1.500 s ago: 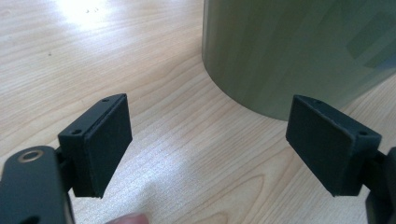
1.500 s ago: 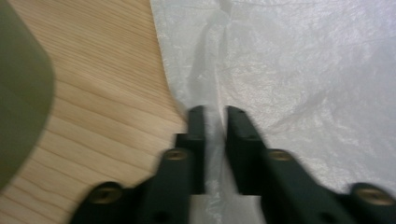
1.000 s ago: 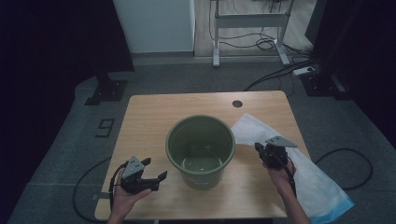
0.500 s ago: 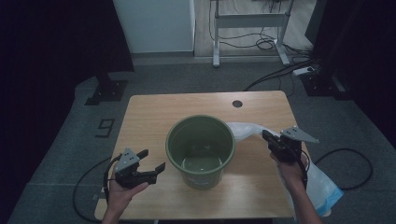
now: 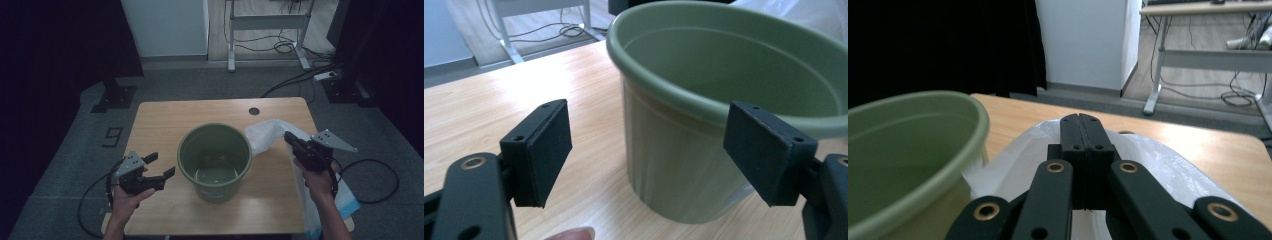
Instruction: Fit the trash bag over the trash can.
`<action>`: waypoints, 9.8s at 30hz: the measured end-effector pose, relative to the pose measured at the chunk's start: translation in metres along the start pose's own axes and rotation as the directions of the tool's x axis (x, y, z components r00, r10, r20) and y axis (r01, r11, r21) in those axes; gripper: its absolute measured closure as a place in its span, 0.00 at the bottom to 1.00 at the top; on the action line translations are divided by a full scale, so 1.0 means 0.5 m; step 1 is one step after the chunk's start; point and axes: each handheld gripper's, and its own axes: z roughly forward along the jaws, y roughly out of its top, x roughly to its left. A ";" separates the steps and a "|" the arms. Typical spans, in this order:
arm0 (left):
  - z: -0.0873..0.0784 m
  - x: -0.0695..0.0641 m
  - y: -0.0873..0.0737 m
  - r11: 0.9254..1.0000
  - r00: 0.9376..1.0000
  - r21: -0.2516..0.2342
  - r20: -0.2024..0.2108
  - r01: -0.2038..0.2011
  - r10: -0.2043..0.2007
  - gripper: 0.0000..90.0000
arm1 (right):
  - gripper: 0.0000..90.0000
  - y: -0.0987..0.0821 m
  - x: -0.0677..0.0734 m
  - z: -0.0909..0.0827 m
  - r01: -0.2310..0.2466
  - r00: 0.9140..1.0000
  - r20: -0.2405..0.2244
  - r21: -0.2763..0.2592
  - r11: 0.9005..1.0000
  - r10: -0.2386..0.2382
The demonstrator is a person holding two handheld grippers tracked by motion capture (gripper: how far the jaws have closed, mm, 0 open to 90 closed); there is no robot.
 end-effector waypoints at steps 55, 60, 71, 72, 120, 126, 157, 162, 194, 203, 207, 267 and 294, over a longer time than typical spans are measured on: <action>0.047 -0.056 0.066 0.998 0.995 -0.031 0.085 -0.052 0.055 0.22 | 0.99 0.170 0.142 -0.062 0.106 0.979 -0.152 -0.206 0.973 -0.139; 0.047 -0.060 0.068 0.998 0.995 -0.036 0.089 -0.052 0.055 0.22 | 0.99 0.176 0.159 -0.059 0.115 0.973 -0.173 -0.209 0.971 -0.152; 0.044 -0.066 0.071 0.997 0.994 -0.043 0.094 -0.057 0.061 0.22 | 0.99 0.187 0.203 -0.057 0.151 0.957 -0.210 -0.222 0.963 -0.199; 0.044 -0.065 0.070 0.997 0.994 -0.042 0.093 -0.058 0.062 0.22 | 0.99 0.186 0.206 -0.055 0.152 0.956 -0.214 -0.218 0.964 -0.199; 0.047 -0.120 0.098 0.992 0.988 -0.095 0.122 -0.079 0.090 0.22 | 0.99 0.189 0.275 -0.049 0.178 0.911 -0.335 -0.205 0.962 -0.240; 0.037 -0.119 0.091 0.991 0.988 -0.104 0.121 -0.079 0.092 0.22 | 0.99 0.184 0.289 -0.034 0.201 0.904 -0.344 -0.183 0.962 -0.255; 0.098 -0.181 0.086 0.990 0.975 -0.030 0.173 -0.137 0.140 0.17 | 0.99 0.097 0.269 0.039 0.215 0.918 -0.336 -0.025 0.976 -0.210; 0.114 -0.187 0.086 0.991 0.980 -0.014 0.146 -0.136 0.137 0.18 | 0.99 0.095 0.275 0.041 0.214 0.915 -0.344 -0.025 0.976 -0.210; 0.143 -0.179 0.087 0.999 0.993 -0.054 0.121 0.007 0.000 1.00 | 0.77 0.072 0.281 0.048 0.199 0.901 -0.390 -0.021 0.980 -0.191; 0.147 -0.168 0.079 0.998 0.995 -0.045 0.098 0.035 -0.030 1.00 | 0.37 0.035 0.268 -0.004 0.130 0.932 -0.336 -0.047 0.990 -0.138; 0.145 -0.164 0.077 0.998 0.994 -0.048 0.099 0.039 -0.034 1.00 | 0.34 -0.008 0.253 -0.037 0.111 0.946 -0.303 -0.035 0.993 -0.117; 0.121 -0.185 0.088 0.999 0.982 -0.018 0.183 -0.036 0.039 0.65 | 0.99 0.024 0.205 -0.067 0.222 0.974 -0.022 -0.126 0.967 -0.226; 0.150 -0.222 0.122 0.988 0.967 -0.072 0.208 -0.134 0.147 0.73 | 0.99 0.009 0.224 -0.017 0.268 0.945 -0.183 -0.038 0.963 -0.270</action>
